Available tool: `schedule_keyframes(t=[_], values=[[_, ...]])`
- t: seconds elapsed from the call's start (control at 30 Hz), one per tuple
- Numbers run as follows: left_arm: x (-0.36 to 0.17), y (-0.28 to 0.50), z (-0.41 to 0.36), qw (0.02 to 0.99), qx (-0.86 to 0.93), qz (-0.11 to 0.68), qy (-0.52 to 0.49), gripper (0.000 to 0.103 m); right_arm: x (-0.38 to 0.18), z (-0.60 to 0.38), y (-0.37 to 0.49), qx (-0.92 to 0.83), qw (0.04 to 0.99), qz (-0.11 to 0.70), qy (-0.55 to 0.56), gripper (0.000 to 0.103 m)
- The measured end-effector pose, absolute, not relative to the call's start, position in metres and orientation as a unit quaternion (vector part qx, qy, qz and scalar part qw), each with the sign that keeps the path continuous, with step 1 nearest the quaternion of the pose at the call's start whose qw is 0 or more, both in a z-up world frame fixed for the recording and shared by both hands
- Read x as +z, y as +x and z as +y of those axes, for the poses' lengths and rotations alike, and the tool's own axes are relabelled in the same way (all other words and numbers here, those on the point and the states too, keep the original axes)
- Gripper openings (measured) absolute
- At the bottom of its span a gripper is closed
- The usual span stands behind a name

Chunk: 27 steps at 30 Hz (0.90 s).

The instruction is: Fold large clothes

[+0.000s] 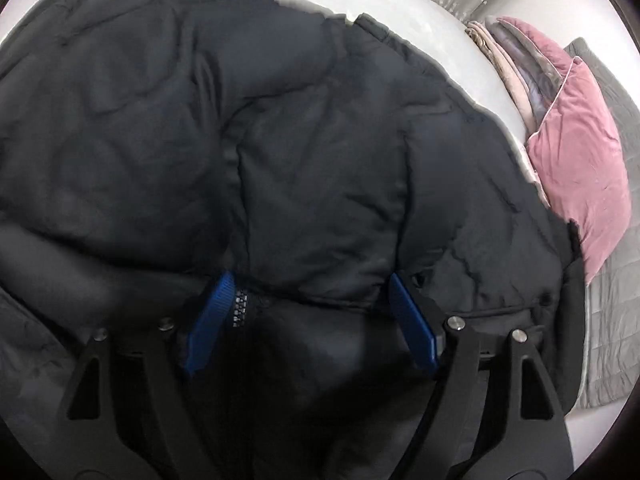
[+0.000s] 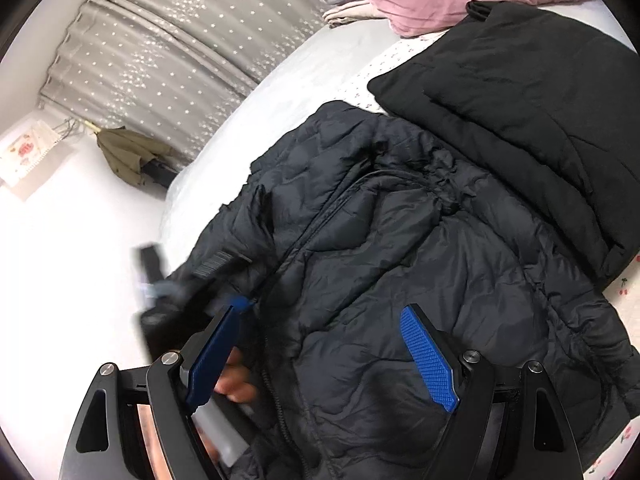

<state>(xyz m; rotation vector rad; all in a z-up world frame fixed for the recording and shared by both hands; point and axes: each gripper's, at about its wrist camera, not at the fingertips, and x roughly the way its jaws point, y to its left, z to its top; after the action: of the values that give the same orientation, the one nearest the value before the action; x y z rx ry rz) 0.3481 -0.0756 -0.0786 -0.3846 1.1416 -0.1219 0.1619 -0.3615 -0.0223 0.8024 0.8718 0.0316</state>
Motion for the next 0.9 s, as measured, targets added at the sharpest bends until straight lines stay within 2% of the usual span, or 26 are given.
schedule_keyframes(t=[0.1, 0.2, 0.37, 0.5, 0.67, 0.83, 0.9], values=[[-0.061, 0.341, -0.069, 0.815, -0.071, 0.537, -0.206, 0.079, -0.021, -0.364, 0.161, 0.002, 0.839, 0.406, 0.361, 0.084], [-0.027, 0.31, -0.043, 0.825, -0.092, 0.502, -0.244, 0.079, -0.019, -0.367, 0.159, -0.005, 0.847, 0.395, 0.356, 0.084], [0.013, 0.197, 0.024, 0.847, -0.099, 0.442, -0.278, 0.079, -0.01, -0.365, 0.155, 0.015, 0.854, 0.377, 0.359, 0.084], [0.003, 0.097, 0.092, 0.864, -0.03, 0.426, -0.266, 0.079, 0.002, -0.349, 0.153, 0.04, 0.871, 0.365, 0.327, 0.084], [-0.006, 0.015, 0.171, 0.878, 0.044, 0.4, -0.257, 0.079, 0.022, -0.336, 0.132, 0.092, 0.893, 0.353, 0.264, 0.084], [-0.03, -0.009, 0.205, 0.873, 0.075, 0.417, -0.244, 0.082, 0.038, -0.35, 0.073, 0.129, 0.915, 0.317, 0.215, 0.09], [-0.041, -0.012, 0.216, 0.866, 0.085, 0.427, -0.246, 0.082, 0.026, -0.365, 0.057, 0.141, 0.907, 0.341, 0.201, 0.091]])
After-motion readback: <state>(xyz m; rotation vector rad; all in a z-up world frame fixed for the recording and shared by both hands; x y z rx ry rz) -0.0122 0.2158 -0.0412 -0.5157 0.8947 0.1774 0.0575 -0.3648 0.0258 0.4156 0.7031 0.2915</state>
